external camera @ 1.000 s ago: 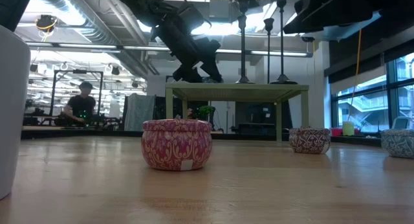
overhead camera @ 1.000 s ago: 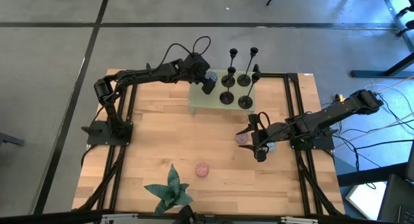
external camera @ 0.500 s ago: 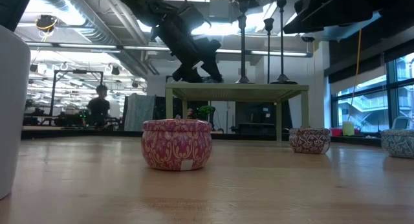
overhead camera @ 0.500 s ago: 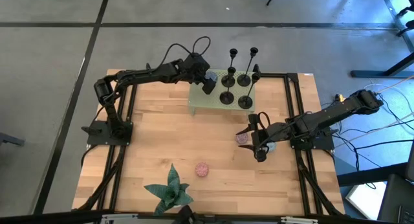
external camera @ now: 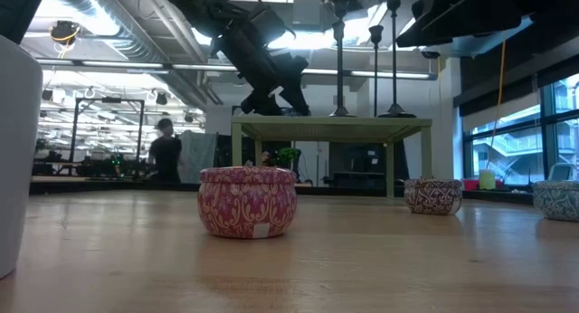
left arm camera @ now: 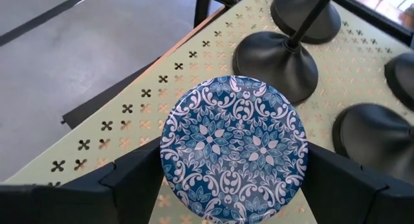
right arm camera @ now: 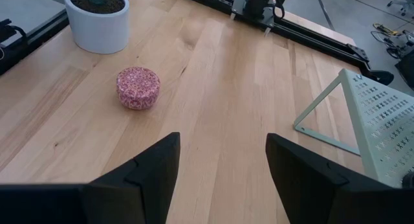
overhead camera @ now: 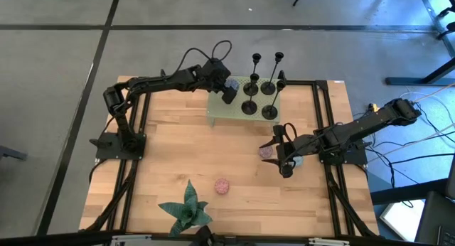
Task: Pick & Place candle stick holders
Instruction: Put the blue scented candle on the shelf
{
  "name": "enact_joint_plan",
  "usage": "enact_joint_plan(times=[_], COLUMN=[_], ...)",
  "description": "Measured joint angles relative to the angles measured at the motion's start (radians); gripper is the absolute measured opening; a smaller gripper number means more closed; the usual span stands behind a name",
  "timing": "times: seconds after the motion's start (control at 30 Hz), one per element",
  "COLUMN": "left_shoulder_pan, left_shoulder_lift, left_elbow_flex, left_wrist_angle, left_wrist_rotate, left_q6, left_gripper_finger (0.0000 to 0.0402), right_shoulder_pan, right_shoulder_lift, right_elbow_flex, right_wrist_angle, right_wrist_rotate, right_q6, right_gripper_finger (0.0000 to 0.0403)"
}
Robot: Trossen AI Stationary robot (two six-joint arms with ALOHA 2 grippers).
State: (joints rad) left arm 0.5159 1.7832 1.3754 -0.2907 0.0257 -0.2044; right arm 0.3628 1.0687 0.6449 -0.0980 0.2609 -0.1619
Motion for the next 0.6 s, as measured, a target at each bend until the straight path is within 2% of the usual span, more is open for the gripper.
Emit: enact_joint_plan(times=[0.3,0.6], left_shoulder_pan=[0.0,-0.001], left_shoulder_lift=[0.0,0.0], left_elbow_flex=[0.0,0.0], left_wrist_angle=[-0.002,-0.007], left_wrist_rotate=[-0.06,-0.029], left_q6=[0.007,0.008], left_gripper_finger=[0.0318,0.0318], right_shoulder_pan=[0.0,0.0], right_shoulder_lift=[0.0,0.0], right_elbow_flex=[0.0,0.0], right_wrist_angle=[0.0,0.0], right_wrist_rotate=[0.0,0.0], right_q6=[0.0,0.0], right_gripper_finger=[0.0232,0.0232])
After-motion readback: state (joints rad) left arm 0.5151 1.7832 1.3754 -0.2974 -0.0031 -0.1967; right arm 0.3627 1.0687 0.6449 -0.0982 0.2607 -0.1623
